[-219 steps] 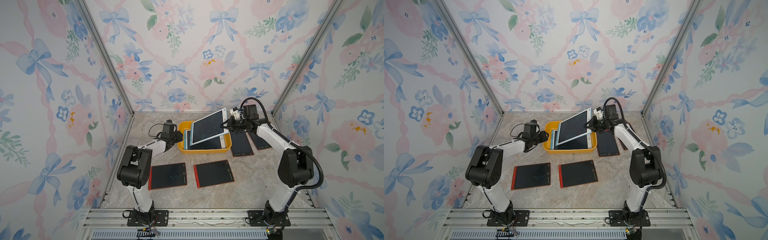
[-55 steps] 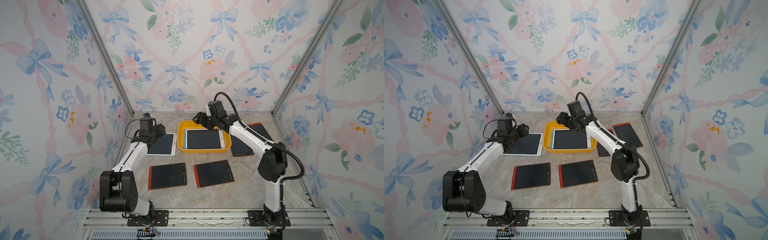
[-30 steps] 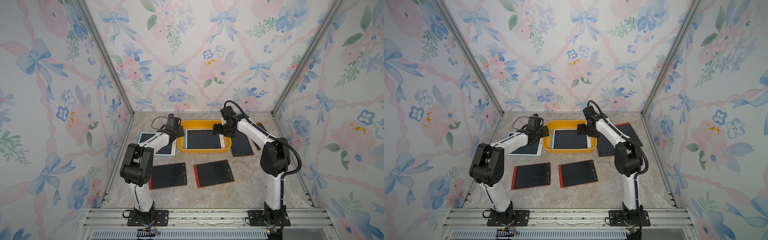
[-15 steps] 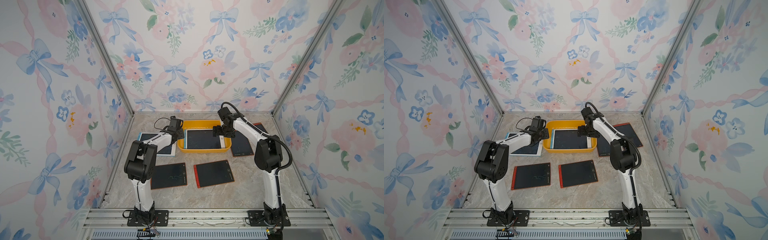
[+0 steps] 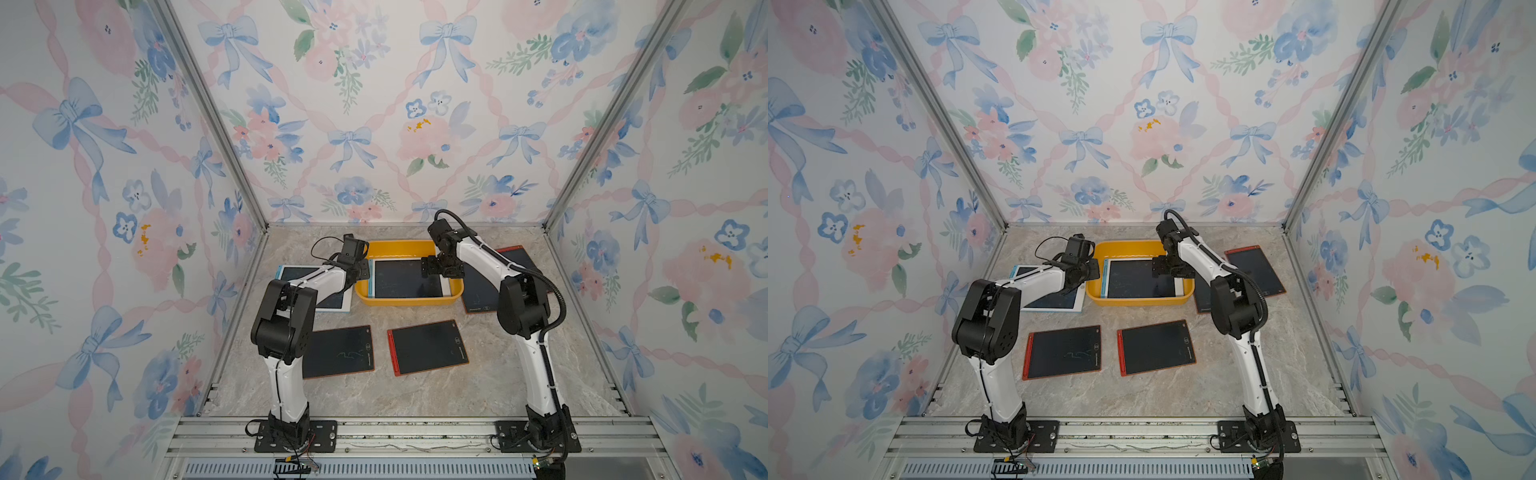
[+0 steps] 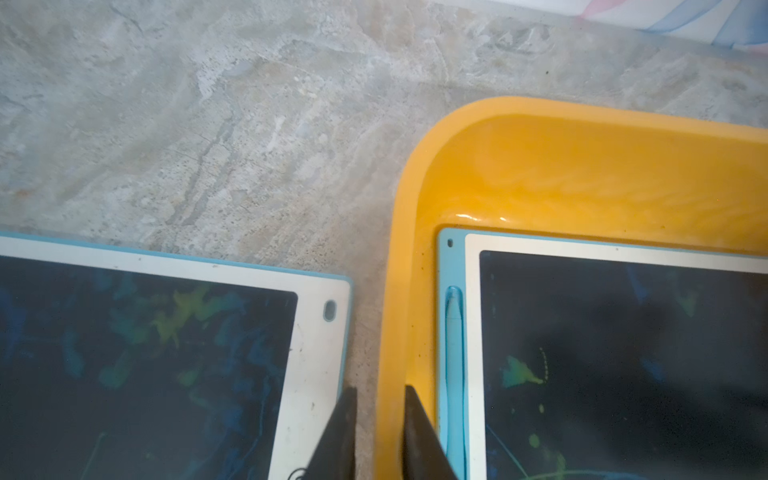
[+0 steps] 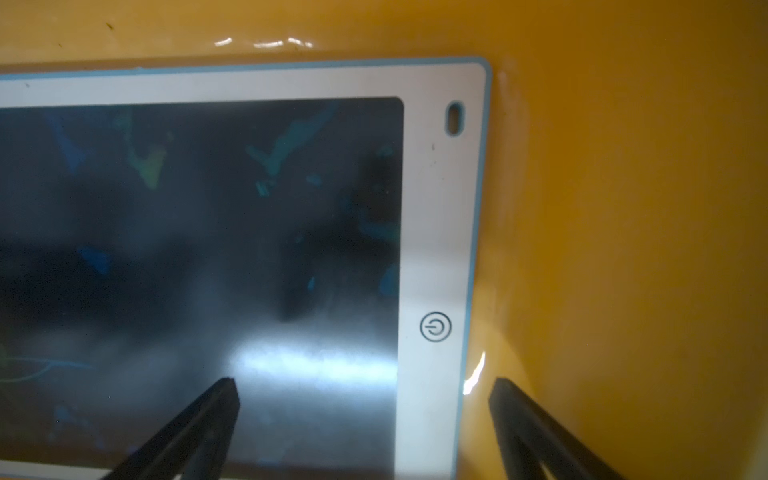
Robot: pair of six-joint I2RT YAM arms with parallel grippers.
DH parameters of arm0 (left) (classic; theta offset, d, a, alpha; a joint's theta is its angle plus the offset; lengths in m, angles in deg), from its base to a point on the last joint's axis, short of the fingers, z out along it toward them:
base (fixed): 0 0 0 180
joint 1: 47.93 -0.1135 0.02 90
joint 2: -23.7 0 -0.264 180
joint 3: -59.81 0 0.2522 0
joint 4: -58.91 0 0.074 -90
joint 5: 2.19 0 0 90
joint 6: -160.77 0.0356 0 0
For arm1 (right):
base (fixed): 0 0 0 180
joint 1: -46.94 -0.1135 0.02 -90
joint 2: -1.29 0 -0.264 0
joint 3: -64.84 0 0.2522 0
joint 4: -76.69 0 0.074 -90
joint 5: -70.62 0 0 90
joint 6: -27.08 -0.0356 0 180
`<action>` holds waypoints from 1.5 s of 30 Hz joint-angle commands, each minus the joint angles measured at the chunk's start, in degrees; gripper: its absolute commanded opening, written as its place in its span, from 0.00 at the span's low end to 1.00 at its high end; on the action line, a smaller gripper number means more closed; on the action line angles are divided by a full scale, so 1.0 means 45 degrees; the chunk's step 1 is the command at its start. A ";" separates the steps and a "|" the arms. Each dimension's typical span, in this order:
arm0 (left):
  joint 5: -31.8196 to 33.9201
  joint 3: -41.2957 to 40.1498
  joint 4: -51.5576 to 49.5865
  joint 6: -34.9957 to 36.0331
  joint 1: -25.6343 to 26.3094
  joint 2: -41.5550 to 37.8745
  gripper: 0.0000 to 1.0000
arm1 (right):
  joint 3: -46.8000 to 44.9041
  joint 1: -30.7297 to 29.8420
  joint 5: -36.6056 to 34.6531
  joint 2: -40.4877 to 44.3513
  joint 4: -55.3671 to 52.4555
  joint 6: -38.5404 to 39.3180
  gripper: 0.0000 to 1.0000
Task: Take out the writing tablet from the storage box
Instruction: Pick up the writing tablet from the storage box.
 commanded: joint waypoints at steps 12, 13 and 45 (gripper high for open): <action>0.0246 0.0220 -0.0368 0.0072 0.0125 0.0230 0.00 | 0.0835 0.0023 0.0022 -0.1727 -0.1314 0.0035 0.97; 0.0254 0.0221 -0.0371 0.0072 0.0126 0.0225 0.00 | 0.0779 0.0018 0.0234 -0.1728 -0.1244 0.0030 0.97; 0.0208 0.0220 -0.0382 0.0101 0.0135 0.0167 0.00 | 0.0702 0.0052 0.1279 -0.0311 -0.0538 -0.0124 0.97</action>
